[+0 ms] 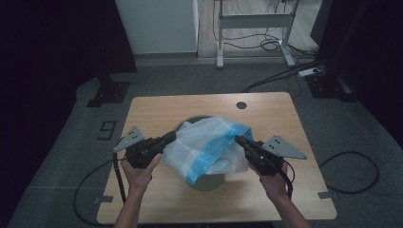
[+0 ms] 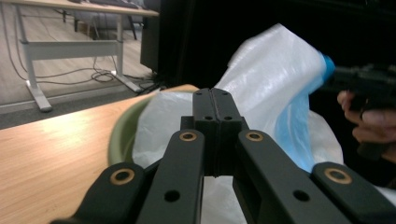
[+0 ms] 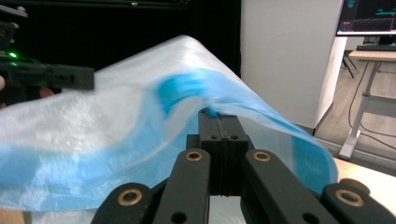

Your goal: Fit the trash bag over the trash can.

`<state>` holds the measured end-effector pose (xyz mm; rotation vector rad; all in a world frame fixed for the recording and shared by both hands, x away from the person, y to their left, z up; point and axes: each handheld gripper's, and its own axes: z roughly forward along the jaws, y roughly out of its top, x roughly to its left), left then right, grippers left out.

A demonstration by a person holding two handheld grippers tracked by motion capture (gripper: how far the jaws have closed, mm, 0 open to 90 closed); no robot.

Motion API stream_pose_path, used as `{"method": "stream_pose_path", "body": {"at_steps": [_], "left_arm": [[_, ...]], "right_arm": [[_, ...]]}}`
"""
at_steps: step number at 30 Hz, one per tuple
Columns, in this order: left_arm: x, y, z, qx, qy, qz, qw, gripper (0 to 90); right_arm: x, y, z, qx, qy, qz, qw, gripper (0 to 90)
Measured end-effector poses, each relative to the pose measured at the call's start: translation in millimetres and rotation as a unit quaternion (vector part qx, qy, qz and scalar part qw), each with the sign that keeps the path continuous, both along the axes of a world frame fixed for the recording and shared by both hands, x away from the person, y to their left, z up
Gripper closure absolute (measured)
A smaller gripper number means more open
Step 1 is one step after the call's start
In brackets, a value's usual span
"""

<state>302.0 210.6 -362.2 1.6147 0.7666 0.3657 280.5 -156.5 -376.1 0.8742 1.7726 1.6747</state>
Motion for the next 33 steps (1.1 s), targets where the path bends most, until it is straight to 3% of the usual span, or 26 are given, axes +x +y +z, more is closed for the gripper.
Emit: {"method": "stream_pose_path", "body": {"at_steps": [9, 15, 21, 26, 29, 30, 31, 33], "left_arm": [[3.7, 14.4, 2.0, -0.037, -0.006, 0.034, 0.9987, 90.0], [15.3, 20.8, 6.1, -0.058, -0.019, 0.054, 0.9967, 90.0], [20.6, 25.7, 3.9, -0.072, -0.016, 0.052, 0.9959, 90.0], [3.6, 29.9, -4.1, -0.069, -0.024, 0.035, 0.9967, 90.0], [-9.8, 33.8, -11.7, -0.072, -0.026, 0.028, 0.9967, 90.0], [-14.3, 34.9, -14.6, -0.077, -0.026, 0.024, 0.9964, 90.0], [-18.8, 35.7, -17.3, -0.078, -0.026, 0.02, 0.9964, 90.0], [-27.6, 36.4, -22.8, -0.07, -0.027, 0.02, 0.997, 90.0]], "right_arm": [[11.3, -18.3, -2.3, -0.007, 0.015, -0.032, 0.9994, 89.3], [34.7, -29.7, 16.6, -0.018, 0.012, -0.059, 0.998, 89.4], [45.5, -36.6, 27.0, -0.01, 0.008, -0.07, 0.9975, 89.3], [31.9, -45.6, 19.6, -0.002, 0.004, -0.061, 0.9981, 89.3], [11.6, -52.8, 7.2, 0.001, 0.004, -0.049, 0.9988, 89.3], [11.6, -52.8, 7.2, 0.001, 0.004, -0.049, 0.9988, 89.3], [-0.4, -55.6, 1.4, 0.007, 0.005, -0.04, 0.9992, 89.3], [-7.0, -56.3, -1.3, 0.007, 0.002, -0.036, 0.9993, 89.3]]}}
